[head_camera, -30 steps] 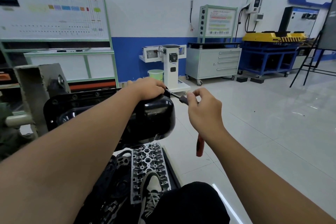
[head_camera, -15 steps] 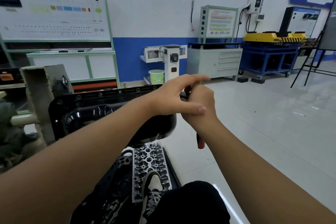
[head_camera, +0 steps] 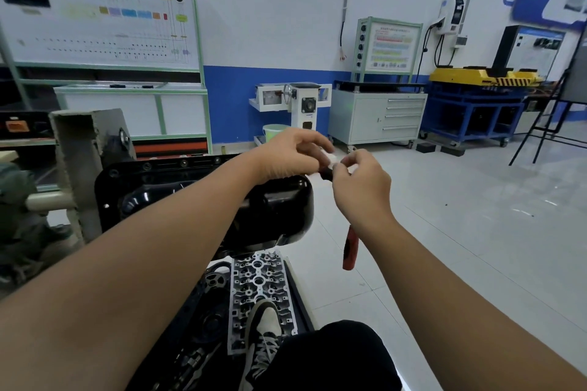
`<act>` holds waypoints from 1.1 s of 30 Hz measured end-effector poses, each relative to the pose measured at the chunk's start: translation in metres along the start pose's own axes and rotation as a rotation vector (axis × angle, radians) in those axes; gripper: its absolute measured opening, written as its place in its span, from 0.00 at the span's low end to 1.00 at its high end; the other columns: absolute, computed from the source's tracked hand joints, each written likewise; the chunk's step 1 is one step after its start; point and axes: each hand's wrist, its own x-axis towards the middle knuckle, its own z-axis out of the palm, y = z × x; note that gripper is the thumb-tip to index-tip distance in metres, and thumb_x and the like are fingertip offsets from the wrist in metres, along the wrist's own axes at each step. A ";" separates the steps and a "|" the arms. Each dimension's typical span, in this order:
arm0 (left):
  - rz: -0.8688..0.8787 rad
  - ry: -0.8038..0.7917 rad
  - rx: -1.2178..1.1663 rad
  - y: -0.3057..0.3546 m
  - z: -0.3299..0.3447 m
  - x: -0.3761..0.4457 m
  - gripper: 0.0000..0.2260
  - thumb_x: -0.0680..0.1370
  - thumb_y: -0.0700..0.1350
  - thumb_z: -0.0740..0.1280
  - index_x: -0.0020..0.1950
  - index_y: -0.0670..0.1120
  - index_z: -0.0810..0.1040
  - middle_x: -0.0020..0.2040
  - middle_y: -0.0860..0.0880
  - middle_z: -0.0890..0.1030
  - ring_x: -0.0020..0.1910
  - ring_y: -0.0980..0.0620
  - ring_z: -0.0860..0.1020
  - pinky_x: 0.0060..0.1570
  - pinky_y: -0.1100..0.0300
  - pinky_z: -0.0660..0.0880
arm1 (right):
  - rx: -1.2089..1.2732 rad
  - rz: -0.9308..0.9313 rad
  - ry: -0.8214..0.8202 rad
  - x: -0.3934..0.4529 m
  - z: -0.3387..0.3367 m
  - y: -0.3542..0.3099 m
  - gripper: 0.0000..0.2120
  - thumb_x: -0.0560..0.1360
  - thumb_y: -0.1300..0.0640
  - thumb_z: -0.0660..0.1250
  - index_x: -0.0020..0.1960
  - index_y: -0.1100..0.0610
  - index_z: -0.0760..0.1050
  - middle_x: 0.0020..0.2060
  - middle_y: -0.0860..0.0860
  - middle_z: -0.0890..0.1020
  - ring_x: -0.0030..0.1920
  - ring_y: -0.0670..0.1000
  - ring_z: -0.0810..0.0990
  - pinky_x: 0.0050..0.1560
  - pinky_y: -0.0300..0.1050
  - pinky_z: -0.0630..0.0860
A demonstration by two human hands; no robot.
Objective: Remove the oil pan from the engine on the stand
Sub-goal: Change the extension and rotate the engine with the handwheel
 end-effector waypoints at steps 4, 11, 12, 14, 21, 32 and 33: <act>-0.125 0.460 0.231 -0.019 -0.018 0.010 0.12 0.75 0.37 0.67 0.43 0.54 0.86 0.42 0.57 0.84 0.46 0.59 0.81 0.54 0.58 0.78 | -0.043 -0.089 0.014 0.001 -0.002 0.001 0.14 0.72 0.60 0.75 0.48 0.48 0.72 0.35 0.47 0.79 0.33 0.47 0.78 0.28 0.35 0.69; -0.273 0.400 0.333 -0.028 -0.018 0.021 0.17 0.76 0.35 0.62 0.39 0.54 0.85 0.48 0.53 0.84 0.51 0.51 0.80 0.52 0.56 0.77 | -0.016 -0.022 -0.042 0.008 -0.003 0.001 0.05 0.82 0.50 0.63 0.50 0.51 0.71 0.40 0.53 0.80 0.35 0.52 0.80 0.30 0.44 0.76; -0.303 0.425 0.315 -0.029 -0.019 0.022 0.19 0.76 0.34 0.61 0.38 0.54 0.84 0.49 0.50 0.84 0.53 0.49 0.80 0.56 0.54 0.79 | -0.021 -0.035 -0.045 0.008 -0.004 0.001 0.03 0.81 0.53 0.65 0.51 0.51 0.71 0.41 0.52 0.80 0.33 0.51 0.79 0.27 0.40 0.74; -0.342 0.468 0.237 -0.032 -0.020 0.023 0.21 0.76 0.32 0.60 0.36 0.54 0.83 0.51 0.46 0.85 0.55 0.44 0.81 0.61 0.49 0.79 | -0.029 -0.082 -0.031 0.007 -0.006 0.000 0.10 0.77 0.58 0.71 0.52 0.50 0.71 0.39 0.50 0.79 0.31 0.46 0.76 0.24 0.32 0.69; -0.333 0.377 0.214 -0.033 -0.019 0.022 0.21 0.76 0.32 0.60 0.44 0.54 0.87 0.52 0.51 0.85 0.55 0.50 0.80 0.62 0.53 0.77 | -0.031 -0.023 -0.043 0.006 -0.005 -0.001 0.11 0.79 0.45 0.67 0.55 0.50 0.71 0.41 0.49 0.79 0.37 0.49 0.80 0.35 0.46 0.78; -0.254 0.235 0.302 -0.025 -0.013 0.022 0.18 0.78 0.35 0.60 0.54 0.52 0.87 0.56 0.53 0.82 0.56 0.54 0.76 0.62 0.58 0.71 | 0.018 -0.037 0.001 -0.010 0.002 0.010 0.08 0.79 0.48 0.70 0.50 0.47 0.71 0.38 0.50 0.81 0.37 0.51 0.81 0.35 0.40 0.74; -0.253 0.233 0.337 -0.025 -0.012 0.022 0.19 0.78 0.35 0.60 0.55 0.51 0.86 0.56 0.52 0.82 0.57 0.53 0.76 0.61 0.58 0.70 | 0.025 -0.004 -0.024 -0.010 0.002 0.012 0.07 0.81 0.46 0.66 0.49 0.48 0.71 0.39 0.52 0.81 0.38 0.54 0.82 0.37 0.46 0.76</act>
